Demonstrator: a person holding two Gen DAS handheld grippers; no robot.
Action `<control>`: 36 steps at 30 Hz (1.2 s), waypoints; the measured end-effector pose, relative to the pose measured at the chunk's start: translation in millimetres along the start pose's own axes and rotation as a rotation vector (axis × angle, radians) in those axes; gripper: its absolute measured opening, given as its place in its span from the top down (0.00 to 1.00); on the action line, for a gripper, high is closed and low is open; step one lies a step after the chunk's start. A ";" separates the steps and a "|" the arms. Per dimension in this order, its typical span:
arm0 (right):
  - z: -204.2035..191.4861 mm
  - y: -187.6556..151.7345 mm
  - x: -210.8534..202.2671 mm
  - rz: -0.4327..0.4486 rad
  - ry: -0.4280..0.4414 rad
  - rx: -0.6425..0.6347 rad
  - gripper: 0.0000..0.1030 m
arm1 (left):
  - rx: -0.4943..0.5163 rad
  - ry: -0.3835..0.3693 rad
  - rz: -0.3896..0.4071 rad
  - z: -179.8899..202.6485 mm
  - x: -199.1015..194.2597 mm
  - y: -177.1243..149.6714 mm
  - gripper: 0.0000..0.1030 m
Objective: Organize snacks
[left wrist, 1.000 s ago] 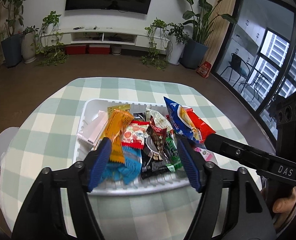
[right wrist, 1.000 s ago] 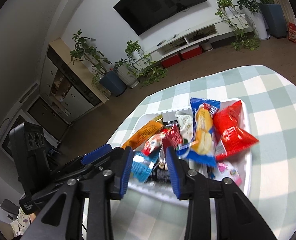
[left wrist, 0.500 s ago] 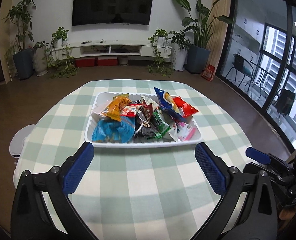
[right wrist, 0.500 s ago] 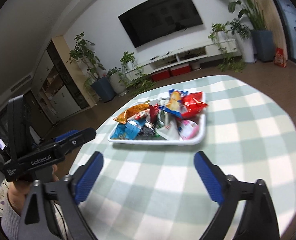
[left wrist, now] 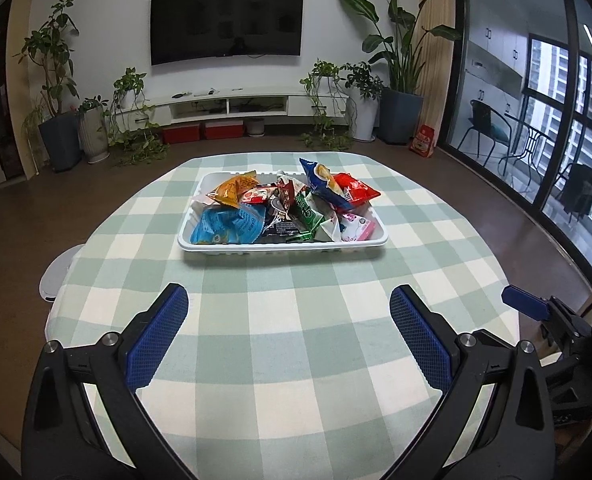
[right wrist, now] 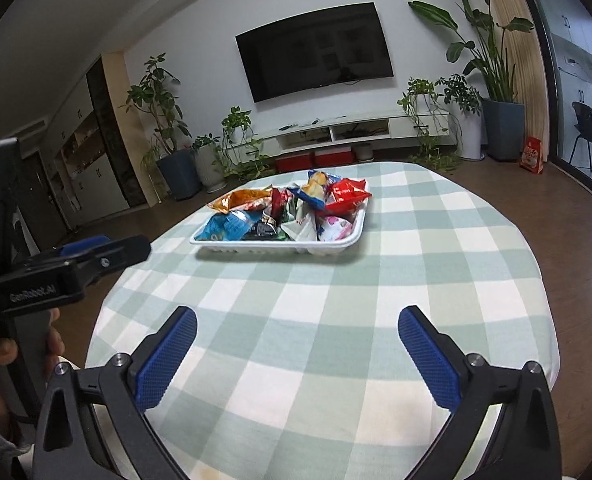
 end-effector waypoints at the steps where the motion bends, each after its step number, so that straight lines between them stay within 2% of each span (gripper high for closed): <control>1: 0.6 -0.5 -0.5 0.004 -0.003 0.000 0.00 | -0.002 0.004 0.001 -0.1 -1.7 -1.0 0.00; 36: 5.6 -7.3 -0.7 0.004 -0.019 0.004 0.00 | -0.001 0.012 0.002 1.0 -6.1 -8.0 0.00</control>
Point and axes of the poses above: each gripper's, at about its wrist camera, not at the fingertips, and x roughly the way its jaws point, z to its right, y to its top, the point moved 5 cm from there along x, roughly the way its jaws point, and after that the axes turned 7 degrees about x, right-handed, at the moved point
